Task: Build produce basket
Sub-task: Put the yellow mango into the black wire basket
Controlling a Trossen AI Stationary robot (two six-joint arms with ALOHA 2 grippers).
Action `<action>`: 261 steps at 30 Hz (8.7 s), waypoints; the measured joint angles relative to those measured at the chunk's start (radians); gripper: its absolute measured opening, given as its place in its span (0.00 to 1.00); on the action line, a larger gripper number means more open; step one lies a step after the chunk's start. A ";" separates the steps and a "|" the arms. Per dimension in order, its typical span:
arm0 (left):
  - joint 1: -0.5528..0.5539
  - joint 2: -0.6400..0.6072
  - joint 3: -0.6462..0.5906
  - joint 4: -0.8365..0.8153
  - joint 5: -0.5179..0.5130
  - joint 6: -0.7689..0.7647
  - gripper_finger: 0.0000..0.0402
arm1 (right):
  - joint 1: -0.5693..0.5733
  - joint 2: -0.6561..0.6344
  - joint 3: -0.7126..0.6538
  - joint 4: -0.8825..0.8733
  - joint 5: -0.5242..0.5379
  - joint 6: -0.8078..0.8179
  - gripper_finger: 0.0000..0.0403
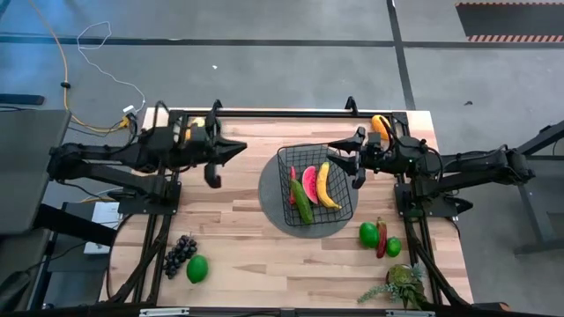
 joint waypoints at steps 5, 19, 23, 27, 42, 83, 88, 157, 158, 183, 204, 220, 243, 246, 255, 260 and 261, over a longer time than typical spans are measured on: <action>0.004 -0.088 -0.110 0.021 -0.019 -0.024 0.01 | 0.000 0.000 0.000 -0.002 0.000 0.000 0.44; 0.006 -0.116 -0.158 0.008 -0.024 0.016 0.01 | 0.000 0.000 0.000 -0.028 0.000 -0.050 0.44; 0.006 -0.116 -0.158 0.008 -0.024 0.016 0.01 | 0.000 0.000 0.000 -0.046 0.000 -0.048 0.44; 0.006 -0.116 -0.158 0.008 -0.025 0.016 0.01 | 0.000 0.000 0.001 -0.047 0.000 -0.046 0.44; 0.006 -0.115 -0.158 0.008 -0.045 0.014 0.01 | -0.066 0.024 0.259 -0.732 0.246 0.262 0.44; 0.006 -0.115 -0.157 0.009 -0.106 0.014 0.01 | -1.000 0.871 0.680 -1.473 0.177 0.181 0.76; 0.006 -0.115 -0.157 0.009 -0.106 0.000 0.01 | -1.029 0.959 0.709 -1.523 0.166 0.114 0.76; 0.005 -0.115 -0.157 0.013 -0.102 -0.109 0.01 | -1.054 1.118 0.732 -1.549 0.263 0.315 0.76; 0.005 -0.115 -0.157 0.013 -0.102 -0.116 0.01 | -1.054 1.118 0.732 -1.551 0.262 0.310 0.76; 0.003 -0.115 -0.157 0.013 -0.100 -0.134 0.01 | -1.054 1.118 0.732 -1.557 0.282 0.315 0.63; 0.003 -0.115 -0.157 0.013 -0.102 -0.134 0.01 | -1.027 0.938 0.733 -1.537 0.209 0.262 0.63; 0.003 -0.115 -0.157 0.008 -0.102 -0.134 0.01 | -0.625 0.274 0.556 -1.302 -0.093 0.192 0.63; 0.003 -0.116 -0.157 0.008 -0.016 -0.092 0.01 | -0.063 -0.006 0.114 -0.174 -0.138 0.016 0.63; 0.003 -0.116 -0.157 0.008 -0.016 -0.092 0.01 | -0.057 0.014 0.123 -0.175 -0.139 -0.026 0.63; 0.003 -0.116 -0.157 0.008 -0.021 -0.092 0.01 | -0.057 0.026 0.124 -0.176 -0.155 -0.026 0.63; 0.003 -0.116 -0.157 0.008 -0.024 -0.092 0.01 | -0.057 0.025 0.124 -0.174 -0.155 -0.026 0.63; 0.003 -0.116 -0.157 0.008 -0.024 -0.092 0.01 | -0.057 0.025 0.124 -0.174 -0.155 -0.026 0.63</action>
